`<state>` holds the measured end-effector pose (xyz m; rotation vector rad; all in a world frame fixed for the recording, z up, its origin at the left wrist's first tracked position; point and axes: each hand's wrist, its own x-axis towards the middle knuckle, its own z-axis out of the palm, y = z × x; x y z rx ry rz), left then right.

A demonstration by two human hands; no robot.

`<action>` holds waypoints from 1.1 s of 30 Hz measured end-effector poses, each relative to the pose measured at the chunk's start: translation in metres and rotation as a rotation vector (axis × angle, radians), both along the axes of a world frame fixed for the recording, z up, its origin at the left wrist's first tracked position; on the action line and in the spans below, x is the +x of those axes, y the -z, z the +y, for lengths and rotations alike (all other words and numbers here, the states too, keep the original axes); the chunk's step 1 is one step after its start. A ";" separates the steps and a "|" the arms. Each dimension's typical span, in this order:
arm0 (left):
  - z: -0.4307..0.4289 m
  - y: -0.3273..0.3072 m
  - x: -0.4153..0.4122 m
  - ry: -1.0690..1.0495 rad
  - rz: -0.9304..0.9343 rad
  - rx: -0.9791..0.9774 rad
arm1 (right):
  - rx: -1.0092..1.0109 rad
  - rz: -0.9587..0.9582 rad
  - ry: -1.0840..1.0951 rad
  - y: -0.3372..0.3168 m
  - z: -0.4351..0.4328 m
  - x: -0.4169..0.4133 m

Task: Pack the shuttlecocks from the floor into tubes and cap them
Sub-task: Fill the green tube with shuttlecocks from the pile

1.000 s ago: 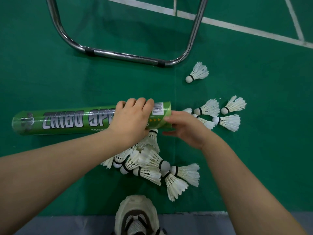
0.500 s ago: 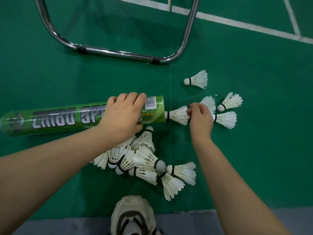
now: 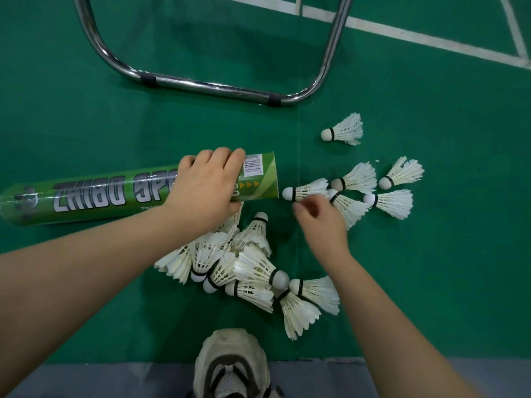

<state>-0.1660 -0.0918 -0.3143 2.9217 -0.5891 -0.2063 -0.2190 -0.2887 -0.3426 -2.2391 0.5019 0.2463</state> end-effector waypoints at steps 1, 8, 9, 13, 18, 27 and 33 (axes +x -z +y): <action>0.001 0.000 0.000 -0.002 0.002 0.001 | 0.067 0.131 -0.116 0.000 0.005 -0.004; 0.003 0.001 -0.005 0.013 0.017 0.007 | -0.068 0.320 -0.497 0.007 0.031 -0.013; 0.003 0.001 -0.005 0.014 0.016 0.005 | -0.075 0.330 -0.536 0.006 0.034 -0.011; 0.005 -0.001 -0.005 0.012 0.018 -0.012 | -0.232 0.251 -0.573 0.009 0.037 -0.006; 0.006 -0.004 -0.003 0.002 0.009 -0.041 | -0.205 0.011 -0.090 0.010 0.018 -0.001; 0.003 -0.003 -0.001 0.004 0.014 -0.031 | 0.671 -0.086 0.610 -0.009 -0.001 0.016; 0.002 0.000 -0.004 0.016 0.031 -0.012 | 0.929 -0.041 0.679 -0.022 0.009 0.023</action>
